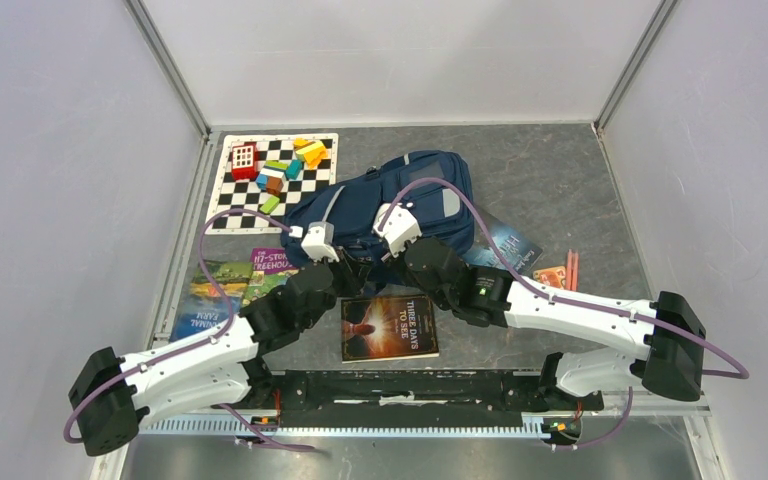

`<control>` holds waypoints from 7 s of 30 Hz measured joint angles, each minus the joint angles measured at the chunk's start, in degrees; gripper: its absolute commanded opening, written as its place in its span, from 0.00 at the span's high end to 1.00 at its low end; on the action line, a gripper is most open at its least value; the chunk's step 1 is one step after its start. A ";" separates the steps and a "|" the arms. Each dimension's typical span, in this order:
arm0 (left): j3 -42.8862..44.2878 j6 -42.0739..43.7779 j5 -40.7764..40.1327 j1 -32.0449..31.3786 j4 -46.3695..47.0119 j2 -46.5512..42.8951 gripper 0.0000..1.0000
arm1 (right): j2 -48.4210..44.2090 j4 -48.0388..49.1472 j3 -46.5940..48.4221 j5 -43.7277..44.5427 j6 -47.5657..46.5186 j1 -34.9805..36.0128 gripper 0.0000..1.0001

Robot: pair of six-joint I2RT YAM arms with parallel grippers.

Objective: Pack the student bag
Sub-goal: Unzip the student bag at the center of the board.

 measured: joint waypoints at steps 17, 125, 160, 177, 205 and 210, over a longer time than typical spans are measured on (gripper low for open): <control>-0.42 1.55 -5.09 0.00 -9.14 -8.70 0.98 | -0.44 0.90 -0.33 1.36 -0.33 0.13 1.00; 15.54 30.29 39.50 32.87 -37.57 -5.42 0.98 | -1.75 44.35 -23.87 -15.56 -45.59 0.28 1.00; 19.65 32.44 55.71 35.58 -41.88 -5.92 0.98 | -3.78 23.10 -7.32 -34.47 -39.91 -4.63 0.13; 19.65 32.41 58.21 35.58 -41.22 -5.25 0.98 | 5.25 22.49 -4.17 -31.65 -36.41 -2.54 1.00; 40.33 36.35 37.86 34.86 -57.90 10.16 0.98 | -6.99 27.69 -16.92 -25.73 -42.73 -2.54 1.00; 41.33 36.30 32.50 35.80 -57.40 13.33 0.98 | -8.96 27.98 -18.47 -25.81 -41.40 -2.89 1.00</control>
